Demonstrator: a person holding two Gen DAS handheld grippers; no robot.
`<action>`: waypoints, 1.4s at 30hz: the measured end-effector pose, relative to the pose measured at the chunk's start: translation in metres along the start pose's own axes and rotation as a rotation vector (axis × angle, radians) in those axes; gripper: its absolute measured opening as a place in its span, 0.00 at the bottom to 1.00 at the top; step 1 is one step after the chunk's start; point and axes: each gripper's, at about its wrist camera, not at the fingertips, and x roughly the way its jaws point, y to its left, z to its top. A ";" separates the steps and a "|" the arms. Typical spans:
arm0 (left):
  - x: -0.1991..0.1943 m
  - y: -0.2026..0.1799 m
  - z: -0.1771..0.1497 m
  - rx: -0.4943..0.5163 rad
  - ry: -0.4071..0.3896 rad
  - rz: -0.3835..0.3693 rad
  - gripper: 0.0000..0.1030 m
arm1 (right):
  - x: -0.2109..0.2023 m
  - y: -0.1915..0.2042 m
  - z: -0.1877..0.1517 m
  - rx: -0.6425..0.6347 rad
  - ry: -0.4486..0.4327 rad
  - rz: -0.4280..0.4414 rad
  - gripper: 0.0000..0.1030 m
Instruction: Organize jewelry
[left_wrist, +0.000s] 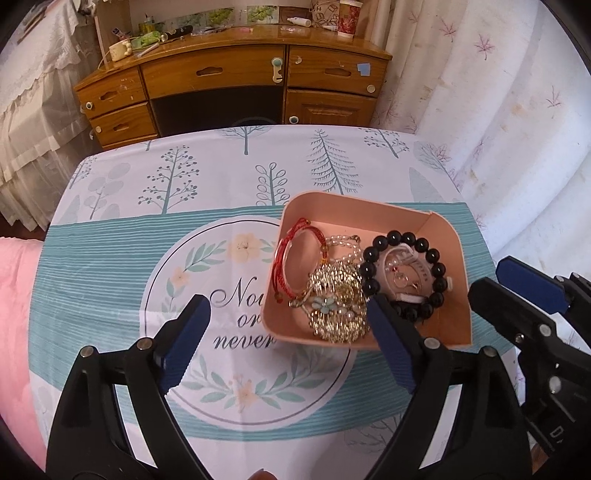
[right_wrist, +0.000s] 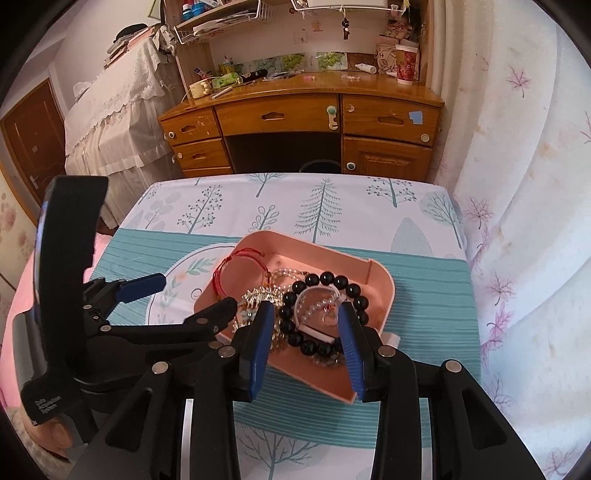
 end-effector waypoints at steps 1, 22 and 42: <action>-0.004 -0.001 -0.003 0.003 -0.004 0.004 0.83 | -0.002 0.000 -0.003 0.001 -0.001 0.001 0.35; -0.102 -0.013 -0.126 -0.021 -0.099 0.085 0.83 | -0.076 -0.002 -0.130 0.100 -0.042 0.025 0.60; -0.147 -0.001 -0.220 -0.080 -0.168 0.141 0.83 | -0.125 0.031 -0.233 0.104 -0.109 0.005 0.68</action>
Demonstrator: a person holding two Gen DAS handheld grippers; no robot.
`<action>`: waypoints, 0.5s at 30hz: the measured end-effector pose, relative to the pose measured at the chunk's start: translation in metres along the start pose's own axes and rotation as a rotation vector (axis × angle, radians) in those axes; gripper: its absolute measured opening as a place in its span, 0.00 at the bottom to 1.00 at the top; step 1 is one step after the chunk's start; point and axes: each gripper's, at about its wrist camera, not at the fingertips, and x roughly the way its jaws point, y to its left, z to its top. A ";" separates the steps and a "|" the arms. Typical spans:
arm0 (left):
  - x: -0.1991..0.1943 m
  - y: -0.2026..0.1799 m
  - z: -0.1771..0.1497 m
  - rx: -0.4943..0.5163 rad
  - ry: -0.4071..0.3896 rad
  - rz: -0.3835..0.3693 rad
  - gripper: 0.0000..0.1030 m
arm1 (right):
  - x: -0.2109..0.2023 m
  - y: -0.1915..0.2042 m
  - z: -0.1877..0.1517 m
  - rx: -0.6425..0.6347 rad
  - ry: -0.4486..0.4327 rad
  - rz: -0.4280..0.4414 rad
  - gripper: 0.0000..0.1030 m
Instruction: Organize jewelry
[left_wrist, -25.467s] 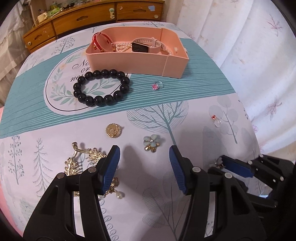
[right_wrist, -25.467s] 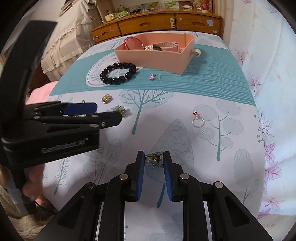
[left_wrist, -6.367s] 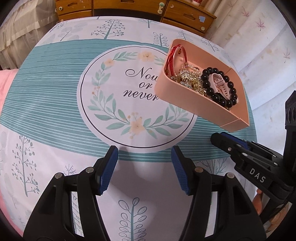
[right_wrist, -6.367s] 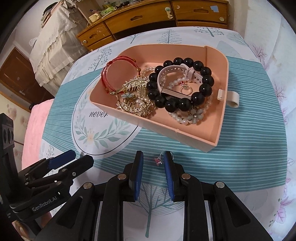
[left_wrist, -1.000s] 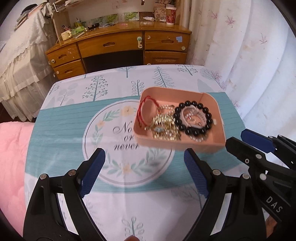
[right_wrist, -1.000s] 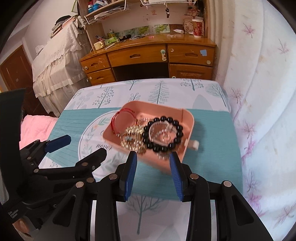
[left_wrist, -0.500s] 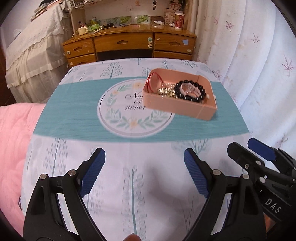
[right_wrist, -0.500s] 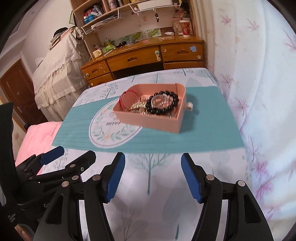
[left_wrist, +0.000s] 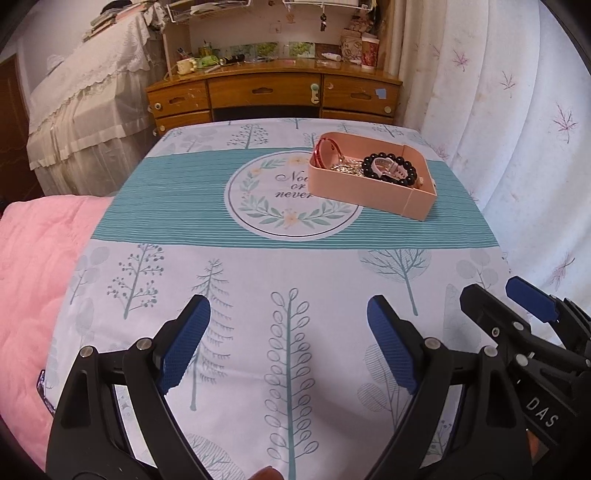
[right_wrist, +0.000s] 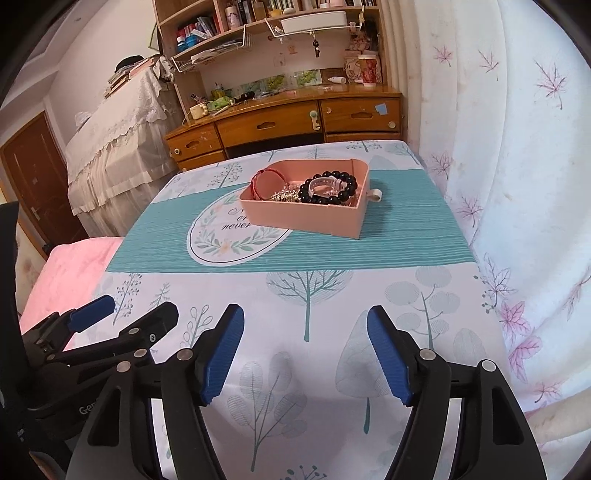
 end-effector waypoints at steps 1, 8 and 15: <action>-0.001 0.001 -0.001 -0.001 -0.003 0.001 0.83 | 0.000 0.001 -0.001 0.001 0.003 0.004 0.68; -0.002 0.005 -0.008 -0.015 0.003 0.006 0.83 | 0.002 0.003 -0.004 0.005 0.016 0.007 0.68; -0.002 0.007 -0.009 -0.018 0.005 0.005 0.83 | 0.003 0.003 -0.005 0.004 0.019 0.007 0.68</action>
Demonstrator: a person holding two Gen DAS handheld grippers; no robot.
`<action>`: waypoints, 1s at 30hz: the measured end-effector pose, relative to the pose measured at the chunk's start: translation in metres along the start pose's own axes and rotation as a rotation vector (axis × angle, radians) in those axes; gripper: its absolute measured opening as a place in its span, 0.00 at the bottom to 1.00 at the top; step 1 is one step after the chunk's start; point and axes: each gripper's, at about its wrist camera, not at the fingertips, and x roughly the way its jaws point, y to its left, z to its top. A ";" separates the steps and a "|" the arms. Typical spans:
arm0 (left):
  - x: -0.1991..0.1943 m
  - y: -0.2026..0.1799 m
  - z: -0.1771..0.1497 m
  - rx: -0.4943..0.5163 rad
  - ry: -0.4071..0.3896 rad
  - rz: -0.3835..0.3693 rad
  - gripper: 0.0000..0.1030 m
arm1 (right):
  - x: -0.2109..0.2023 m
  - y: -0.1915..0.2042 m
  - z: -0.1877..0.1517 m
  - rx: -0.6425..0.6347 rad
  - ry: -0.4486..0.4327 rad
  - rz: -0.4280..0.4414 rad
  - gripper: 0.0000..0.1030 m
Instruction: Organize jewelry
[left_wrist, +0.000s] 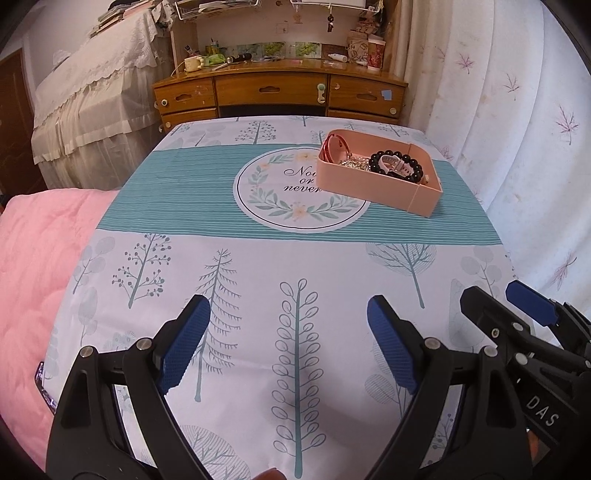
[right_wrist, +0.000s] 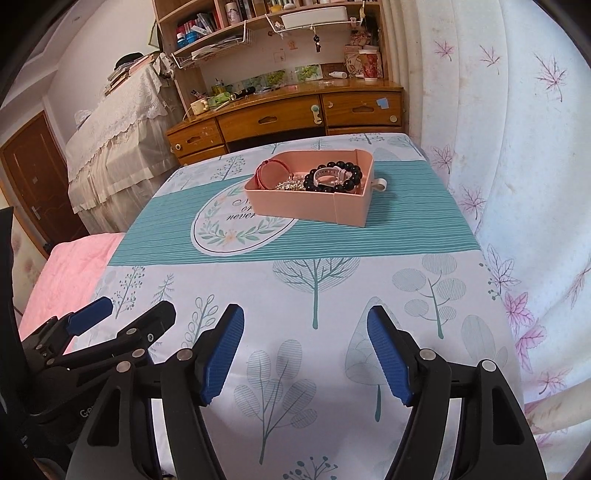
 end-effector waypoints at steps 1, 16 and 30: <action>0.000 0.000 0.000 -0.001 0.001 -0.001 0.83 | 0.000 0.000 0.000 0.000 0.000 -0.001 0.68; 0.014 -0.002 0.000 -0.003 0.033 0.002 0.83 | 0.013 -0.007 0.000 0.015 0.029 0.004 0.68; 0.019 -0.003 -0.002 0.000 0.045 0.007 0.83 | 0.023 -0.010 -0.002 0.021 0.046 0.008 0.68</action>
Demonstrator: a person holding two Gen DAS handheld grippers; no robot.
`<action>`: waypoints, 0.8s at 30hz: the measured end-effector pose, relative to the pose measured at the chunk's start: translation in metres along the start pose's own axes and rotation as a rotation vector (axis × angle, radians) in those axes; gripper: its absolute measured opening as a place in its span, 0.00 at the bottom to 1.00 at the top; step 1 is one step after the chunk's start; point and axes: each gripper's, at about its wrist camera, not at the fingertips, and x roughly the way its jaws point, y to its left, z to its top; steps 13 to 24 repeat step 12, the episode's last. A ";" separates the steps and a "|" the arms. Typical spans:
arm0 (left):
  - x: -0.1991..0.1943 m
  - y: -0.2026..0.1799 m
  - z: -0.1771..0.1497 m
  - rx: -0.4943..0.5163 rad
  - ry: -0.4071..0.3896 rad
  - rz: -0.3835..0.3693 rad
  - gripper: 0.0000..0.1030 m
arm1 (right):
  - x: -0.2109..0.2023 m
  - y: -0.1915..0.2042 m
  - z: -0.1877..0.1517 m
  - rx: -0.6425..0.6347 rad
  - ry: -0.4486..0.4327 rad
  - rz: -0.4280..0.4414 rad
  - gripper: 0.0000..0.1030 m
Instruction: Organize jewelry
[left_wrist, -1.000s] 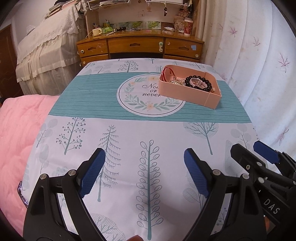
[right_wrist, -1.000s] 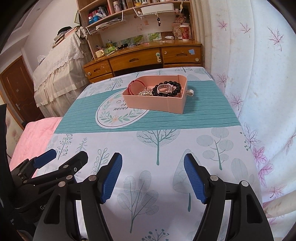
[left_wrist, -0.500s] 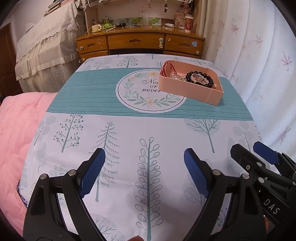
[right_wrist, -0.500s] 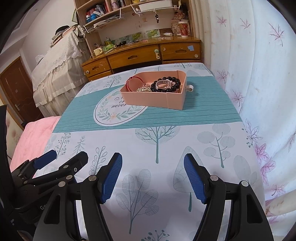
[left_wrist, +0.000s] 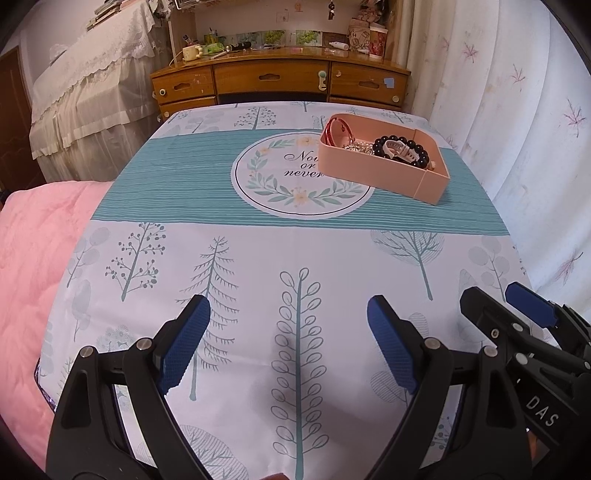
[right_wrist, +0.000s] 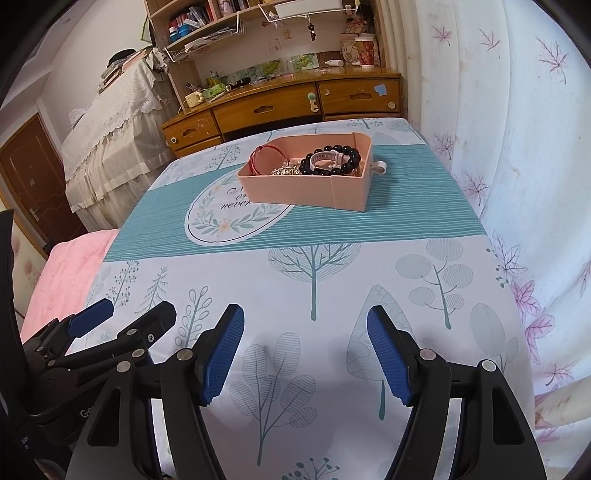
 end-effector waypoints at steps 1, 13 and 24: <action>0.000 0.000 -0.001 0.001 0.001 0.000 0.83 | 0.000 0.001 -0.001 0.000 0.002 -0.001 0.68; 0.004 0.005 -0.004 -0.010 0.012 -0.022 0.83 | 0.003 0.001 -0.004 -0.004 0.001 -0.003 0.68; 0.004 0.005 -0.004 -0.010 0.012 -0.022 0.83 | 0.003 0.001 -0.004 -0.004 0.001 -0.003 0.68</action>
